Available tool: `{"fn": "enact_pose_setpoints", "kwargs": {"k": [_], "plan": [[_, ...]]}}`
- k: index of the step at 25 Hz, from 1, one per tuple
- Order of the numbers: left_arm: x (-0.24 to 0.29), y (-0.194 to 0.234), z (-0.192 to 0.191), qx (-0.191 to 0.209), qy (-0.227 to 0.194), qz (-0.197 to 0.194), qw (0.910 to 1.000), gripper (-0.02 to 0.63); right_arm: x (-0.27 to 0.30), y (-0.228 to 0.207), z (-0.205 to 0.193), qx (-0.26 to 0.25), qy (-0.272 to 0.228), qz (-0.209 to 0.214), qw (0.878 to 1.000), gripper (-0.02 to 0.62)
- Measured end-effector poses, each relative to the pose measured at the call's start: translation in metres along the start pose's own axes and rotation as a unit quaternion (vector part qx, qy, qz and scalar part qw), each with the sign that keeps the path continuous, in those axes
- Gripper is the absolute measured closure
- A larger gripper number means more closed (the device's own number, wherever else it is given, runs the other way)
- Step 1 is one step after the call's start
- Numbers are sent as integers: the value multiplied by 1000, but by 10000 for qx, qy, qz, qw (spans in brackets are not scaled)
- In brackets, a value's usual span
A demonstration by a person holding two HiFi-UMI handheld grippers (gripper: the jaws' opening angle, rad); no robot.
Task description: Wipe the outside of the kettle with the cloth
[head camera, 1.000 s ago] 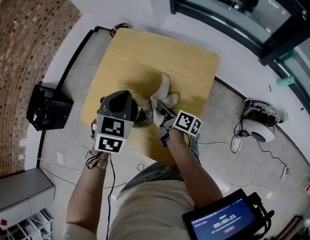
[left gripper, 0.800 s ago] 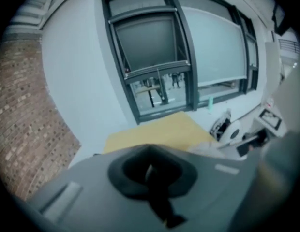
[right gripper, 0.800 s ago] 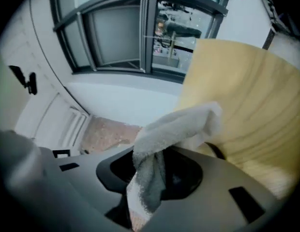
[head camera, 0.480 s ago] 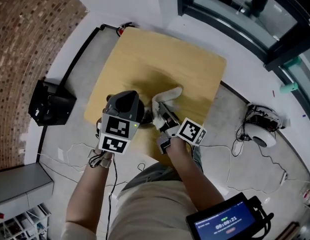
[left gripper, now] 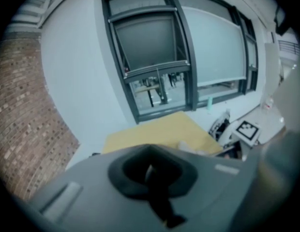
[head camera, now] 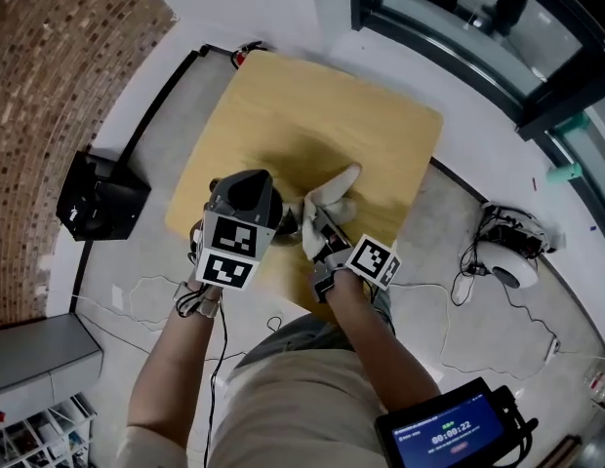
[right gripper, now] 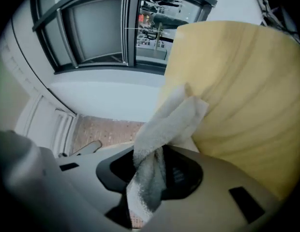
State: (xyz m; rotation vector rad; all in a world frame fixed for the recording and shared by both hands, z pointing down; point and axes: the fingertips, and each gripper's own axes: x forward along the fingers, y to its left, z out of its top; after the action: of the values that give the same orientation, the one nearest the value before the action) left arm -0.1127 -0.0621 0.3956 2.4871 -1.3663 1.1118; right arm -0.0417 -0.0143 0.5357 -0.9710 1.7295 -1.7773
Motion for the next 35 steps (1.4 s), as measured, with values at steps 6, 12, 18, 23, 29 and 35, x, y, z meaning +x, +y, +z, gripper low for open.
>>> {"fn": "enact_pose_setpoints", "kwargs": {"k": [6,12,18,23,29,35], "plan": [[0,-2,3,-36,-35,-84,10000,618,-29,41,-141,-66,1874,473,9811,462],[1,-7,4,34,135,-154,9998,618,10,77,-167,-647,2531,966,9604,462],[5,-1,-2,-410,515,-691,9954,619,-5,62,-137,-334,2132,708,9739,462],[6,32,-10,-1461,851,-610,9837,617,-2,49,-77,-27,1274,588,9901,462],[-14,33,-26,-2377,886,-788,9641,617,27,56,-4,-111,591,661,9960,462],[-14,31,-22,-1331,269,58,9907,618,2,125,-54,-1318,633,1304,9806,462]]}}
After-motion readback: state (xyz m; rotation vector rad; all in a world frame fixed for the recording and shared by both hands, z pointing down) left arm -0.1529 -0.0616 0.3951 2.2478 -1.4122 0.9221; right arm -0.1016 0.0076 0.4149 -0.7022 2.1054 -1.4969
